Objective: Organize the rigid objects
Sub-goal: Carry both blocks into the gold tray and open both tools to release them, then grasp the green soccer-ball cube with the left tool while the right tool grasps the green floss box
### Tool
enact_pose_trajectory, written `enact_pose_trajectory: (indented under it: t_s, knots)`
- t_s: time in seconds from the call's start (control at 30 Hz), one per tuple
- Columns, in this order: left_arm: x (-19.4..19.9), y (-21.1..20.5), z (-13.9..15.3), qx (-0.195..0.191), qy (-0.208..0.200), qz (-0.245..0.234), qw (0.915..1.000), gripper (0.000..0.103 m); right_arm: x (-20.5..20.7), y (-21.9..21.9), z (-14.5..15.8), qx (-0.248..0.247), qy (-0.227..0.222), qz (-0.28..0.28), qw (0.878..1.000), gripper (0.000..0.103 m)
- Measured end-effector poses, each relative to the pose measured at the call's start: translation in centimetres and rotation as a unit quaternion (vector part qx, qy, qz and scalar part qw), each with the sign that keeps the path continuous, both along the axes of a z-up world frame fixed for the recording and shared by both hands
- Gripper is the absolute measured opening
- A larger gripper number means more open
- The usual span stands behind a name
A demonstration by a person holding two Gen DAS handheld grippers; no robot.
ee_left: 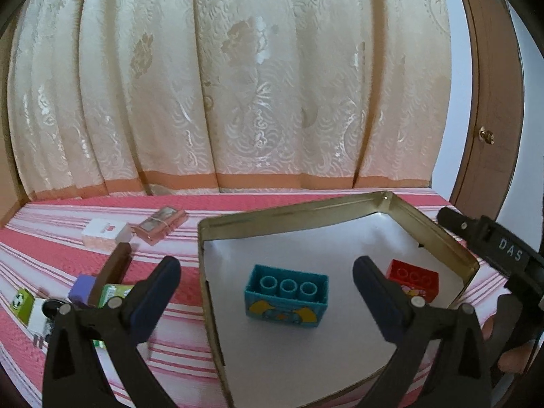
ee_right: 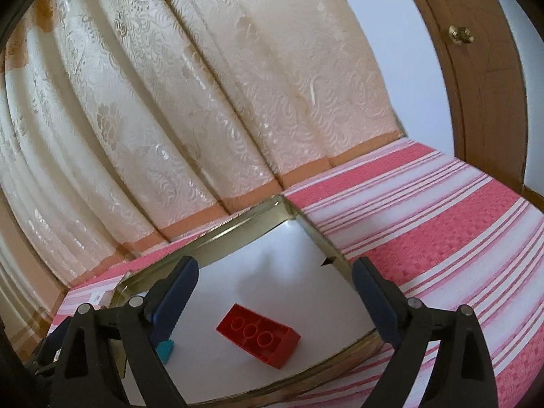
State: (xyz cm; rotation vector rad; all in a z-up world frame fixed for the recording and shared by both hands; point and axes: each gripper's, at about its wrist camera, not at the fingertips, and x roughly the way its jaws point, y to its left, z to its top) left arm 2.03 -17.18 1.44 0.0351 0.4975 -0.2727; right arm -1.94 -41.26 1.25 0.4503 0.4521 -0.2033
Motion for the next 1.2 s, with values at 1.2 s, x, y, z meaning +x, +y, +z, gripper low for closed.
enact_pose_trajectory:
  t_s: [1.2]
  knots:
    - [-1.8,10.9,-1.1,0.012,-0.021,0.06,0.9979,0.103,-5.3,10.1,2.0,-0.108,-0.084,-0.068,0.988,0.097]
